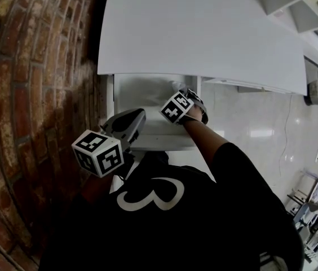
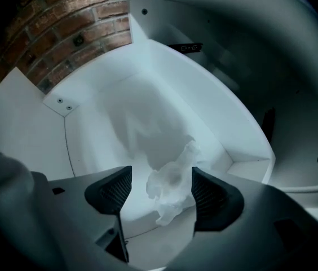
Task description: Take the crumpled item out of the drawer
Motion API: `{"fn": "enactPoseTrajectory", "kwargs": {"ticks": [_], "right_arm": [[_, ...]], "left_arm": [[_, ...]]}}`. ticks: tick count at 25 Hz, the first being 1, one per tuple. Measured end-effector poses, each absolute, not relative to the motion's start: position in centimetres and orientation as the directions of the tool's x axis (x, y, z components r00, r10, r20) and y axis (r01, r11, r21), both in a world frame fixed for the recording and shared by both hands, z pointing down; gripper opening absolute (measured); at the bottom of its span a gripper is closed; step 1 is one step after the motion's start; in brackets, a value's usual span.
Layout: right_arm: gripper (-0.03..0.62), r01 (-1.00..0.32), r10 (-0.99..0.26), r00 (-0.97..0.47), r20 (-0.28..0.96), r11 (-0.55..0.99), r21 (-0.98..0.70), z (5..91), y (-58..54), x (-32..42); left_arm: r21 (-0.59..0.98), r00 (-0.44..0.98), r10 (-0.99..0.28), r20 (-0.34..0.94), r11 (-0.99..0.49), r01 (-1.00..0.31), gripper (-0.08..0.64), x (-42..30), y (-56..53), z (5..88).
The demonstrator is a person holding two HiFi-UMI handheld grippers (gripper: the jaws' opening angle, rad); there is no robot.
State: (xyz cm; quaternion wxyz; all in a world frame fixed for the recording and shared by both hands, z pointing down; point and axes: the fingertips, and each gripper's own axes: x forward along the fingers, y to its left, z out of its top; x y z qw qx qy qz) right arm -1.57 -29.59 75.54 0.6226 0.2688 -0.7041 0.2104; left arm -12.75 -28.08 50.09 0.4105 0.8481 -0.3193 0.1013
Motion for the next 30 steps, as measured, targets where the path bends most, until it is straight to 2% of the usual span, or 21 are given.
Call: {"fn": "enactPoseTrajectory", "kwargs": {"ticks": [9, 12, 15, 24, 30], "right_arm": [[0.285, -0.612, -0.067, -0.007, 0.998, 0.789, 0.049, 76.0, -29.8, -1.4], [0.218, -0.593, -0.070, 0.043, 0.997, 0.801, 0.082, 76.7, -30.0, -0.5], [0.203, -0.585, -0.078, 0.073, 0.994, 0.804, 0.106, 77.5, -30.3, 0.3], [0.137, -0.609, -0.070, 0.042, 0.997, 0.789, 0.081, 76.9, -30.6, 0.3], [0.126, -0.638, -0.081, -0.028, 0.996, 0.769, 0.045, 75.4, -30.3, -0.6]], "left_arm": [[0.614, 0.764, -0.489, 0.421, -0.467, -0.637, 0.003, -13.1, -28.5, 49.9], [0.604, 0.756, -0.501, 0.422, -0.466, -0.646, 0.003, -13.4, -28.7, 49.9], [0.603, 0.754, -0.501, 0.424, -0.465, -0.648, 0.003, -13.6, -28.8, 50.0], [0.601, 0.755, -0.475, 0.452, -0.463, -0.651, 0.003, -13.4, -28.2, 50.2], [0.599, 0.749, -0.486, 0.450, -0.458, -0.657, 0.003, -13.6, -28.1, 49.9]]}}
